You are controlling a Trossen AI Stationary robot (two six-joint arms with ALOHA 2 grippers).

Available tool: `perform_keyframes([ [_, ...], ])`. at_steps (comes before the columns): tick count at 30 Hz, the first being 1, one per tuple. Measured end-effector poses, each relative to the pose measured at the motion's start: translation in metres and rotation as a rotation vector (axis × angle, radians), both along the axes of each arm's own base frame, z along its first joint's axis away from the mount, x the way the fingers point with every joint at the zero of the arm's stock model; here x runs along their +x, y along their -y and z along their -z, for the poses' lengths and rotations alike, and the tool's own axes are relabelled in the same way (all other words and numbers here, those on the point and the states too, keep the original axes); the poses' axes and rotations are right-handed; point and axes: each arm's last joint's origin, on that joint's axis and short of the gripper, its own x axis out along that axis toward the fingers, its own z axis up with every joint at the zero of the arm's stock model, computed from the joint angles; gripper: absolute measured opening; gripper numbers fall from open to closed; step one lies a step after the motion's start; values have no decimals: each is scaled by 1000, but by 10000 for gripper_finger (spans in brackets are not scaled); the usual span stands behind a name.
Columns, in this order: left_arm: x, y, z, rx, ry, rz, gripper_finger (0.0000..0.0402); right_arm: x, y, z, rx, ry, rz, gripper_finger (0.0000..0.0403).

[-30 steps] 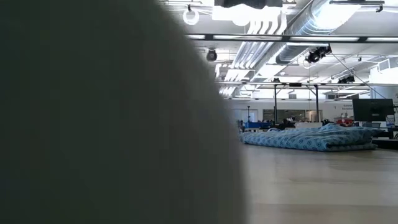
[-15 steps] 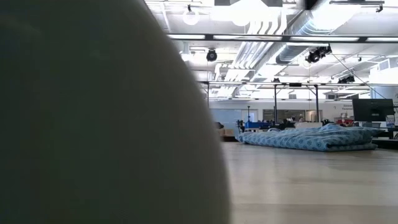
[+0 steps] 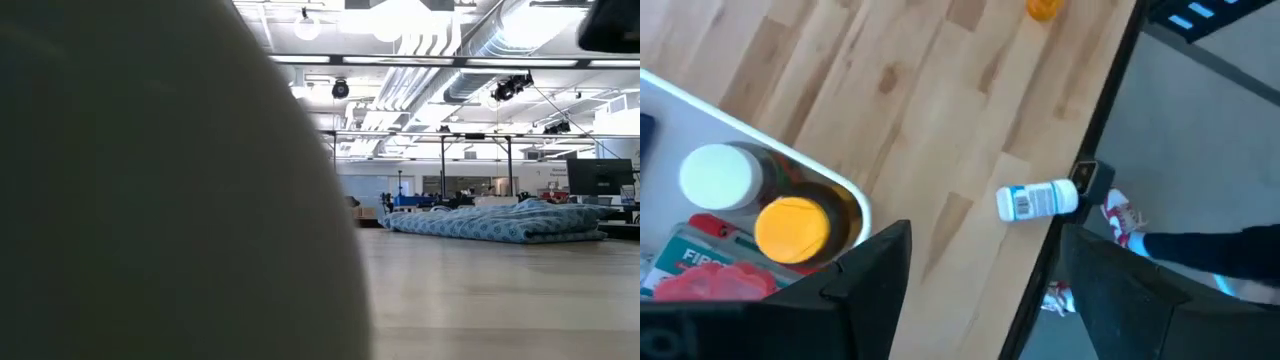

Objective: Pick & place medical supplies in basket/bin
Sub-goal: Put the white medicine bottle into the white bin

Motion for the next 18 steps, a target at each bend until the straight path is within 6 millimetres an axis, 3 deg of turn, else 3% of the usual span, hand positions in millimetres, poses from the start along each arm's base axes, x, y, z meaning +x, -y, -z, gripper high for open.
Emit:
perform_keyframes([
  [18, 16, 3, -9, -44, 195, -55, 292, -31, -21, 26, -200, 108, -205, 288],
])
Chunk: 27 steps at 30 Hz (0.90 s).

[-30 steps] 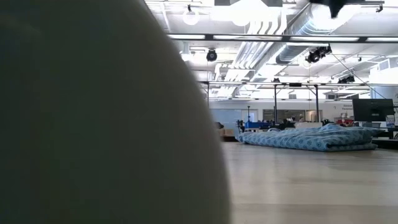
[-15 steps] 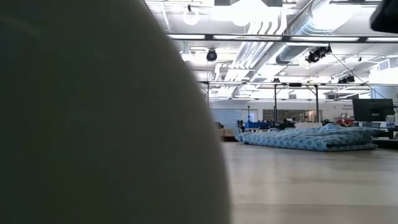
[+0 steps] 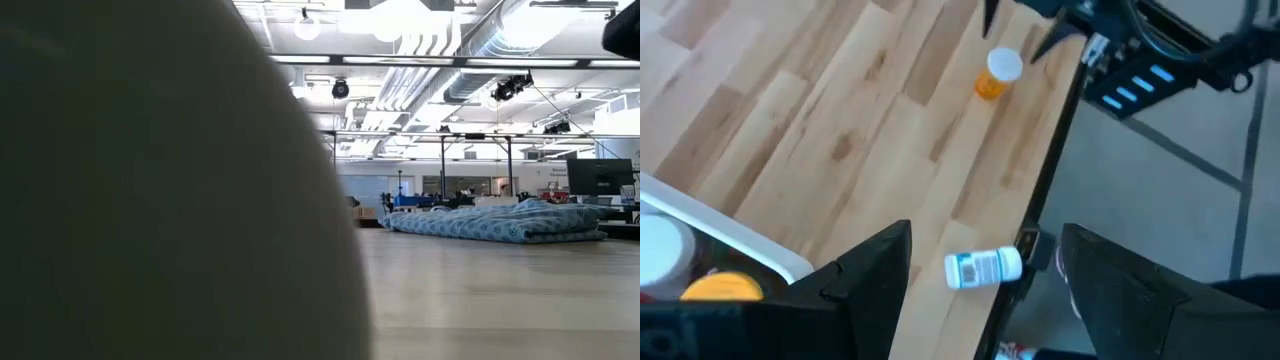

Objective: Pick & place medical supplies in basket/bin
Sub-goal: Put the white medicine bottle into the white bin

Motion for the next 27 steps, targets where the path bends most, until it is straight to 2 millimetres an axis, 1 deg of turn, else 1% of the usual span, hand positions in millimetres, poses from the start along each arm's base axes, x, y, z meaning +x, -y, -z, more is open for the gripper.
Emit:
perform_keyframes([
  [3, 0, -1, 0, 8, 0, 0, 292, -4, -4, 0, 20, -11, 12, 288],
  [5, -1, -1, 1, 31, -17, 30, 292, -6, -5, 0, 35, -21, 25, 289],
  [8, -6, 2, 3, 71, -51, 107, 292, -8, -8, 0, 62, -43, 44, 289],
  [11, -3, 9, 9, 155, -63, 232, 292, -11, -10, 0, 80, -54, 74, 289],
  [15, 7, 25, 32, 278, -130, 465, 292, -17, -15, 0, 112, -81, 100, 289],
  [19, 21, 38, 61, 363, -219, 704, 292, -23, -20, 0, 144, -108, 140, 289],
  [23, 35, 47, 79, 452, -214, 889, 292, -30, -25, 0, 163, -125, 179, 289],
  [25, 41, 51, 88, 453, -215, 965, 292, -34, -28, 0, 177, -135, 203, 289],
  [27, 46, 55, 99, 407, -230, 1033, 292, -36, -30, 0, 197, -149, 234, 289],
])
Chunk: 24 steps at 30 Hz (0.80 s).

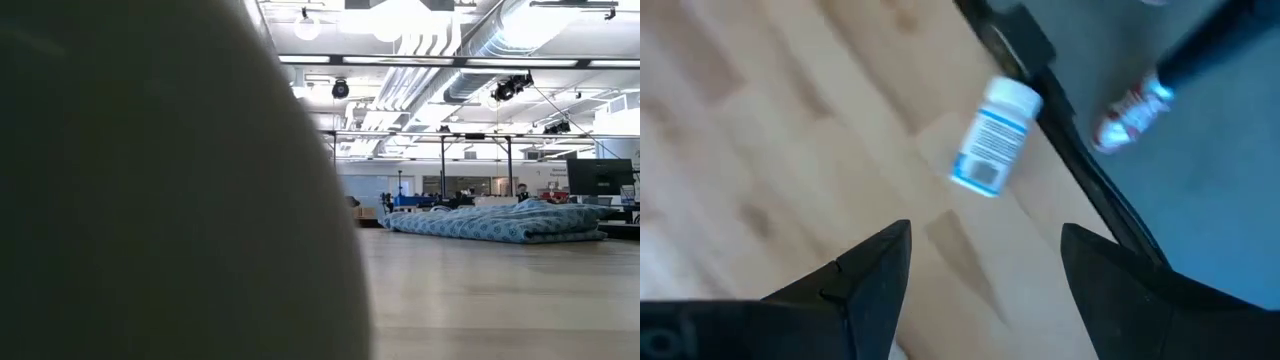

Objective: Pick & place medical supplies in basket/bin
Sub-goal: Put the white medicine bottle into the white bin

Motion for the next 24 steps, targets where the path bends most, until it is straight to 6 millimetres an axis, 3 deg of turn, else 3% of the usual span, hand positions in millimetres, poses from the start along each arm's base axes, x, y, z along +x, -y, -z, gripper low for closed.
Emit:
perform_keyframes([
  [3, 2, 7, 13, -1, -44, 70, 292, -5, -5, 0, 36, -13, 48, 289],
  [8, -2, 14, 13, 21, -24, 144, 292, -12, -12, -1, 68, -10, 67, 289],
  [14, -17, 5, -10, 138, 23, 102, 292, -16, -15, -1, 63, -5, 50, 289],
  [18, -22, 14, -16, 91, 67, 89, 292, -16, -14, -1, 47, 10, 29, 289],
  [21, -20, 28, -7, 76, 94, 148, 292, -16, -13, -1, 36, 18, 28, 289],
  [24, -10, 38, 17, 111, 77, 216, 292, -14, -13, -1, 27, 34, 36, 289],
])
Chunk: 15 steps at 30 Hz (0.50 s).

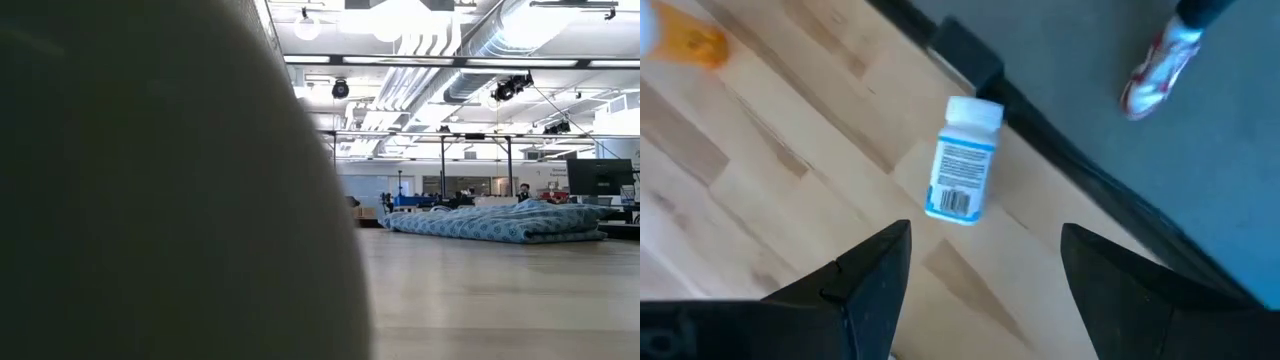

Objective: Pick & place medical supplies in basket/bin
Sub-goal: Put the white medicine bottle into the white bin

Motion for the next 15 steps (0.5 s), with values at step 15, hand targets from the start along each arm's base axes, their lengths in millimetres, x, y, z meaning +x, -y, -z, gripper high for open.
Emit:
perform_keyframes([
  [15, 33, 8, 61, 45, -82, 157, 292, 2, 0, -1, 21, 11, 76, 289],
])
